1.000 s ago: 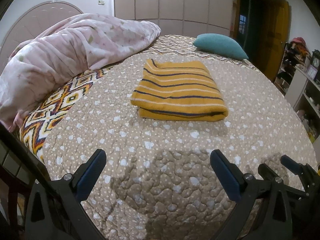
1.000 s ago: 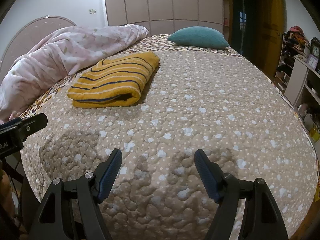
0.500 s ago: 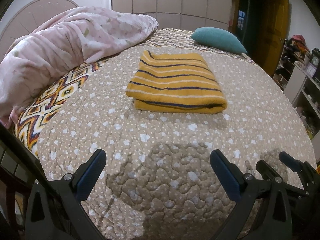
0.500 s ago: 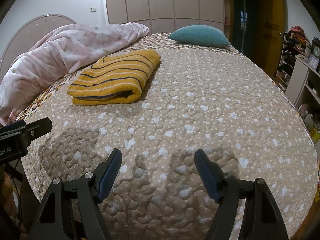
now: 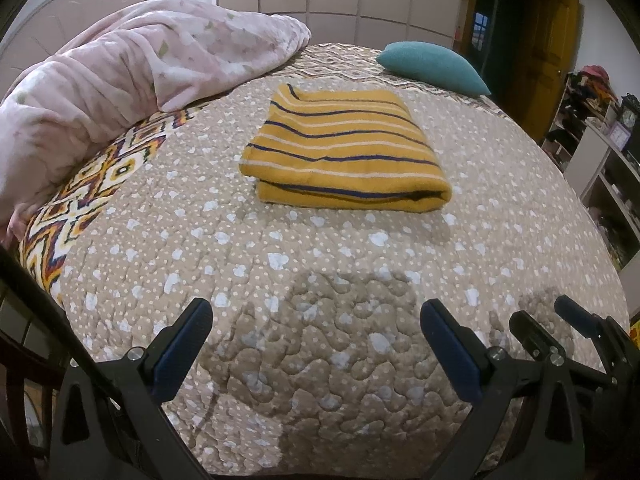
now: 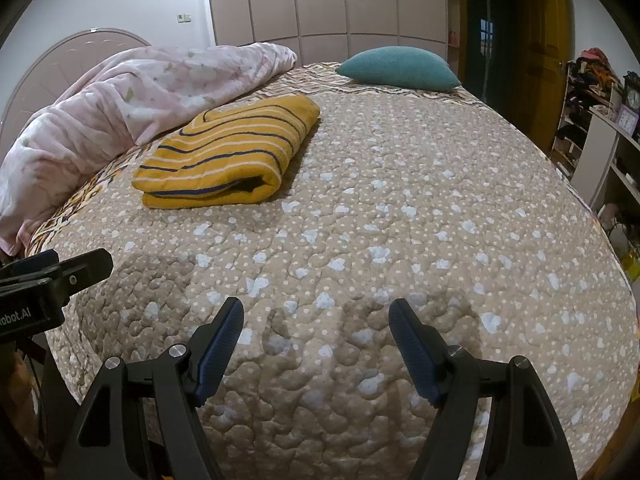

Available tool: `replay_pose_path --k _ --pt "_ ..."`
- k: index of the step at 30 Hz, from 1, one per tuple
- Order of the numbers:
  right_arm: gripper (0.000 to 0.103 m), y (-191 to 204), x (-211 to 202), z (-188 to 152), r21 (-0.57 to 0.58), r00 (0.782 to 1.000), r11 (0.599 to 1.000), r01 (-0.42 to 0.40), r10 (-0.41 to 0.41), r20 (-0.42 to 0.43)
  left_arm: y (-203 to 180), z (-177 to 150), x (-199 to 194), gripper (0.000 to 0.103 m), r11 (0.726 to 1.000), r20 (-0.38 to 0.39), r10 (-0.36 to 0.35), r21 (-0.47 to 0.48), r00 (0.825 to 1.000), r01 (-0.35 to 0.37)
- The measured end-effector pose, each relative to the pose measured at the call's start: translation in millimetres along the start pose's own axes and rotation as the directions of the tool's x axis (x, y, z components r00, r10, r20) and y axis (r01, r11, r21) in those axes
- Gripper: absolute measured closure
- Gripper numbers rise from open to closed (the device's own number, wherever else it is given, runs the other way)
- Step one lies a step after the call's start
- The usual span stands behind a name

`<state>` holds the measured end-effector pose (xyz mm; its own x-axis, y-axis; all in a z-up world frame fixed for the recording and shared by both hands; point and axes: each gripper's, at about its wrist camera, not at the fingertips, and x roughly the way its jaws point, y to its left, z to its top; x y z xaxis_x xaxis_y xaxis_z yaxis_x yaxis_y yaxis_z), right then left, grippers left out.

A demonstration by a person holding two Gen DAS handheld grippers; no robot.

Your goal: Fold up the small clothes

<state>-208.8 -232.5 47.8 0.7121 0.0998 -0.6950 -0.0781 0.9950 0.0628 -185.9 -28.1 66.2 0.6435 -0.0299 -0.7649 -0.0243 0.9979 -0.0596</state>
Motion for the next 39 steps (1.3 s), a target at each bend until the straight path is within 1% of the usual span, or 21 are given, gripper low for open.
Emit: replay_pose_path --k 4,39 --pt "0.023 -0.6 2.9 0.4 -0.003 1.000 1.000 -0.002 0.002 -0.005 -0.8 -0.9 2.5 0.000 1.000 -0.013 -0.009 0.000 1.000 0.009" --pt "0.023 -1.8 6.2 -2.5 0.011 1.000 1.000 -0.001 0.001 -0.003 -0.5 -3.9 8.1 0.000 1.000 -0.019 -0.007 0.001 1.000 0.007"
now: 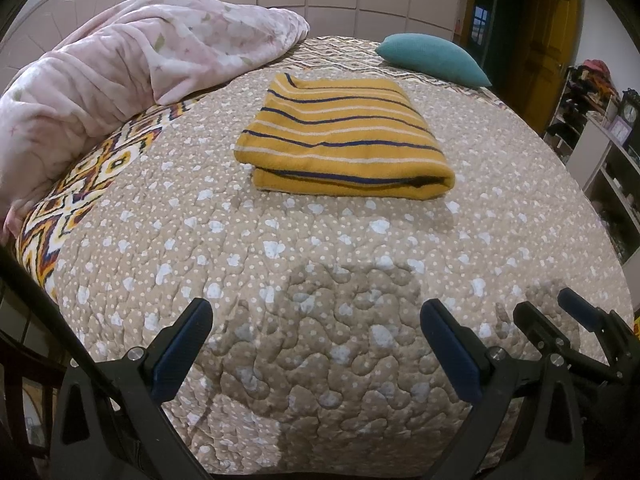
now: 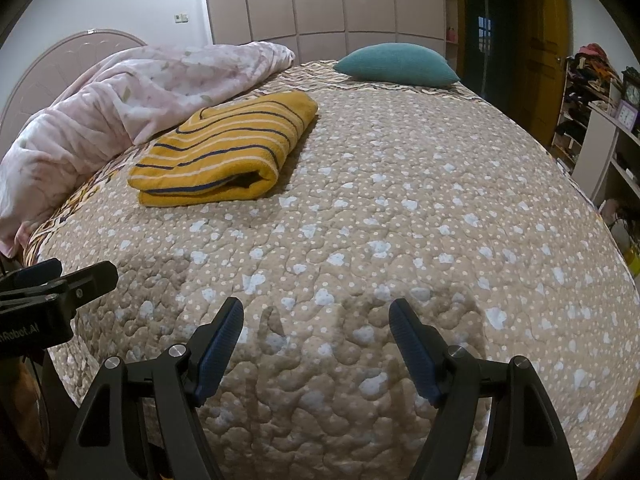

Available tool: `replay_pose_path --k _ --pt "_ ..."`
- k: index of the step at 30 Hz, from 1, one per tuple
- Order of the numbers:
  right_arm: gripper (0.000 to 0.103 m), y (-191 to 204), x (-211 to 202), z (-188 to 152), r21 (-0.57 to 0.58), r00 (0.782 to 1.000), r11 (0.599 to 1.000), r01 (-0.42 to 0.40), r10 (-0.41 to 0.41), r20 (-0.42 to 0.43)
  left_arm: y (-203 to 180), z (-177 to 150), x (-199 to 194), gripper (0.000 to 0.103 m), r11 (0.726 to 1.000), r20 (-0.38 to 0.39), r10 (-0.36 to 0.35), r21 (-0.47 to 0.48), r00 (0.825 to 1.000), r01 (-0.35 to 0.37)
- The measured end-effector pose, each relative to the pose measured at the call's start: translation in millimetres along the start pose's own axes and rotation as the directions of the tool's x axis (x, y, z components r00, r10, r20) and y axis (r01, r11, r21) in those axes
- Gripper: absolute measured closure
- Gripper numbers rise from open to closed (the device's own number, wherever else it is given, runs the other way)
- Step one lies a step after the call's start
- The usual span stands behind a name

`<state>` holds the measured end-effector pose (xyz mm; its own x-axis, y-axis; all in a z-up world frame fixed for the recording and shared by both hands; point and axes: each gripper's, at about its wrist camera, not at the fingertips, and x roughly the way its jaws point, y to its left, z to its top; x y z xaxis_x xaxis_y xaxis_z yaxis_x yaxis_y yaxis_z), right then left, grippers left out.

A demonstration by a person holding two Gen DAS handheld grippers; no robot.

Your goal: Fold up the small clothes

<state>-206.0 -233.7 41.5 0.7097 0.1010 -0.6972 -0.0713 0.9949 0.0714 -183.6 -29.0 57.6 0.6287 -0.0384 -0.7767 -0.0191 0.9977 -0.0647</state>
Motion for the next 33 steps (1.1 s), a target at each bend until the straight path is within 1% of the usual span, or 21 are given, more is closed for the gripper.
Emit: replay_pose_path --k 15,23,33 --pt "0.023 3.6 -2.4 0.3 -0.006 1.000 1.000 -0.002 0.002 0.008 0.3 -4.5 5.4 0.000 1.000 -0.022 -0.007 0.010 1.000 0.007" --pt "0.022 11.7 -7.5 0.5 -0.029 0.999 1.000 -0.001 0.003 0.038 -1.5 -4.8 6.1 0.000 1.000 -0.023 -0.015 0.014 1.000 0.015" --pt "0.021 12.4 -8.5 -0.2 -0.032 0.999 1.000 0.000 0.001 0.044 -1.8 -6.0 8.2 0.000 1.000 -0.030 -0.012 0.012 0.999 0.013"
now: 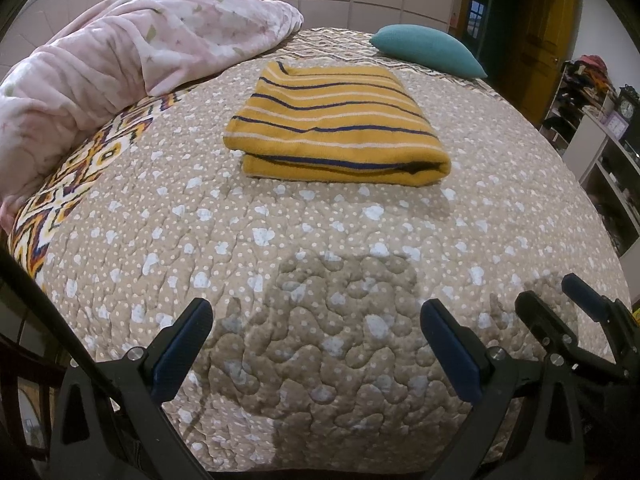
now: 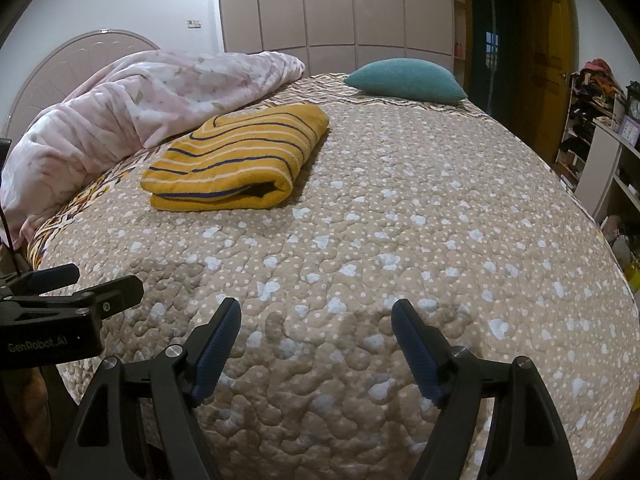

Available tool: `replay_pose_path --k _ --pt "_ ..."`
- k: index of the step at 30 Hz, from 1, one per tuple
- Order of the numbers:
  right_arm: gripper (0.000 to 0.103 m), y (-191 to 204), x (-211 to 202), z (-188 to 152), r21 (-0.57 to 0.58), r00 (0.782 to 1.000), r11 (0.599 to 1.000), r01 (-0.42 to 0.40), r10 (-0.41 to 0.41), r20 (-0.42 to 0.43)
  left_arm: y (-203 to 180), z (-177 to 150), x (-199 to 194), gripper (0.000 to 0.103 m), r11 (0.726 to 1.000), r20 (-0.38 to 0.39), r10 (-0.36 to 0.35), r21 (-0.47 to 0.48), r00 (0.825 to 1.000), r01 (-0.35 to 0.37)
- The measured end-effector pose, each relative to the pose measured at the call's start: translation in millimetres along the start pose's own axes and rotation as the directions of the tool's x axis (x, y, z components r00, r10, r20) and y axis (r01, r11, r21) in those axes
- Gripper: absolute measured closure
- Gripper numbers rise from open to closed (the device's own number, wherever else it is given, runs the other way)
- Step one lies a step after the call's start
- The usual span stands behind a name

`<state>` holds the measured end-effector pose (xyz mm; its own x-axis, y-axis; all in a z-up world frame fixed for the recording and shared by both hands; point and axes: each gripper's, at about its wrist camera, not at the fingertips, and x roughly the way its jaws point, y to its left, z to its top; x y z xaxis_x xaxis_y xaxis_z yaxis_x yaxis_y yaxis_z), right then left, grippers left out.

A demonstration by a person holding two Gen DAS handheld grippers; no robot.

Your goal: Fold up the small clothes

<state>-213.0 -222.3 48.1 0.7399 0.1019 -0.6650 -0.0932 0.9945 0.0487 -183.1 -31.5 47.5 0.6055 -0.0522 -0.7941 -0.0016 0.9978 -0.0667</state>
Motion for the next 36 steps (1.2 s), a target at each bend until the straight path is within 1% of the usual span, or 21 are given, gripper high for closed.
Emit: replay_pose_path --k 7,11,17,20,26,36 --pt "0.021 -11.1 3.5 2.6 0.051 1.000 0.999 -0.001 0.002 -0.011 8.3 2.6 6.1 0.000 1.000 -0.005 0.015 -0.015 1.000 -0.015" --pt "0.021 -8.9 7.3 8.8 0.026 1.000 1.000 0.003 -0.003 -0.009 17.4 6.1 9.6 0.000 0.999 -0.005 0.029 -0.038 1.000 -0.029" --pt "0.021 1.4 13.1 23.1 -0.006 1.000 1.000 -0.014 0.014 0.005 32.0 9.8 13.9 0.000 0.996 -0.010 0.048 -0.076 0.999 -0.049" --pt "0.020 7.6 15.1 26.7 -0.019 1.000 1.000 -0.022 0.022 0.010 35.2 9.6 15.9 0.000 0.995 -0.015 0.051 -0.080 0.999 -0.052" --pt "0.020 18.4 18.7 24.4 -0.053 1.000 0.998 -0.022 0.022 -0.002 33.9 8.4 17.7 0.000 0.996 -0.019 0.041 -0.081 0.999 -0.042" --pt "0.020 18.2 19.4 23.9 -0.050 1.000 0.999 -0.021 0.021 -0.004 33.4 8.8 17.5 0.000 0.995 -0.018 0.041 -0.085 0.999 -0.043"
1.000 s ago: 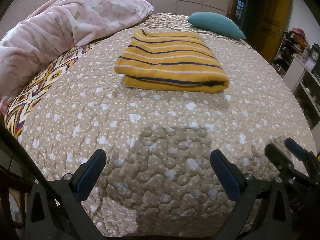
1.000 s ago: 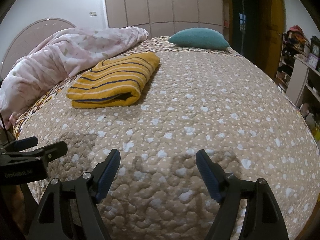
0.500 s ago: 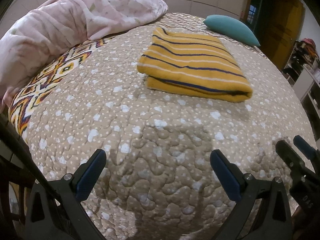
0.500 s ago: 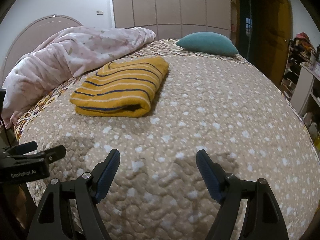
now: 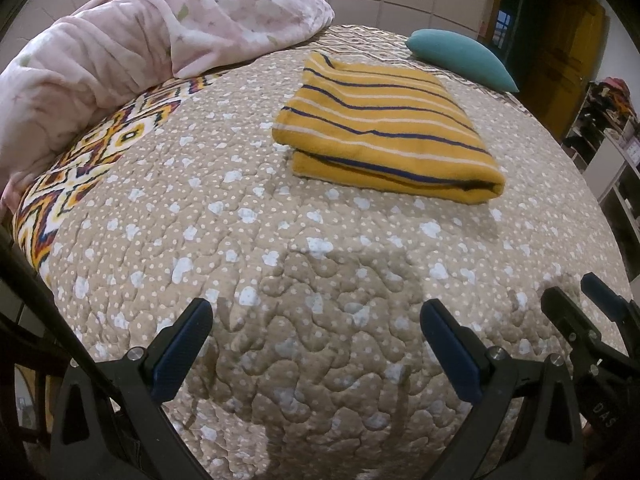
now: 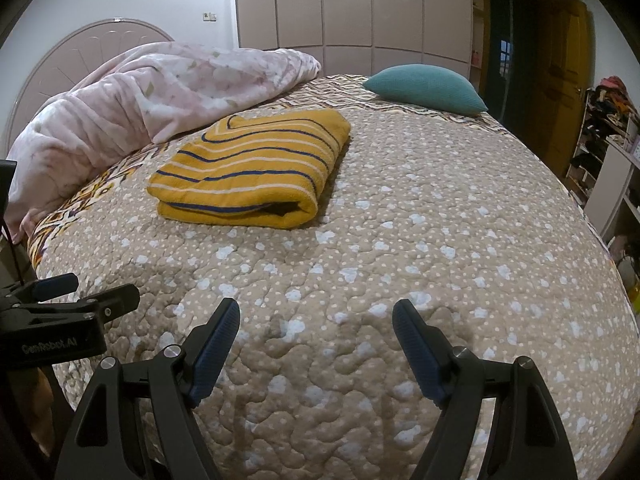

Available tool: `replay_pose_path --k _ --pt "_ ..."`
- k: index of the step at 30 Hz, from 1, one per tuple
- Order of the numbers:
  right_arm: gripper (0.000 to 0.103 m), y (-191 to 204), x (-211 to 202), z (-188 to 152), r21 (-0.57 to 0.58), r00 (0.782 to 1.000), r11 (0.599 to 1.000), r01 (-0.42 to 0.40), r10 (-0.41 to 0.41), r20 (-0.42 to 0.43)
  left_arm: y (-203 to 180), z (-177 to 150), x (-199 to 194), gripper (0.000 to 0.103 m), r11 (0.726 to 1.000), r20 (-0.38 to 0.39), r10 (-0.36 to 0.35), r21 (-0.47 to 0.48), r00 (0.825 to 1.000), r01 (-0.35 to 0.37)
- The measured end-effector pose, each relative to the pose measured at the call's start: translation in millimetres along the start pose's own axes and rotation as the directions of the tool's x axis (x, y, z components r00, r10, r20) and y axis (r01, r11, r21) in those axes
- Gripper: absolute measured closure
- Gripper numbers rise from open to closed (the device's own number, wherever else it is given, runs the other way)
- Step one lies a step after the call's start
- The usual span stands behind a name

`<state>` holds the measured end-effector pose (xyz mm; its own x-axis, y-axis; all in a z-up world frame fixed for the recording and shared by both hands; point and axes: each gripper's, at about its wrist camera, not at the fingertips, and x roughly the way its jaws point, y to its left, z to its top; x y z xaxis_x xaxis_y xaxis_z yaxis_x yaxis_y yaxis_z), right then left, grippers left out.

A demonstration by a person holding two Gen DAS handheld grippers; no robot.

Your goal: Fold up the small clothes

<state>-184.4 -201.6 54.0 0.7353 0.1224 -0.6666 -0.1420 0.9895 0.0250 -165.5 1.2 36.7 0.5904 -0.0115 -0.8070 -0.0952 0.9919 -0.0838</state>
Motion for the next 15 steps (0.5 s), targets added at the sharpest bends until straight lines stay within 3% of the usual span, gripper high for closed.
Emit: replay_pose_path --k 15 --pt "0.019 -7.5 11.6 13.1 0.019 1.000 1.000 -0.017 0.017 -0.024 14.3 21.9 1.4 0.000 1.000 0.035 0.015 0.003 0.999 -0.015"
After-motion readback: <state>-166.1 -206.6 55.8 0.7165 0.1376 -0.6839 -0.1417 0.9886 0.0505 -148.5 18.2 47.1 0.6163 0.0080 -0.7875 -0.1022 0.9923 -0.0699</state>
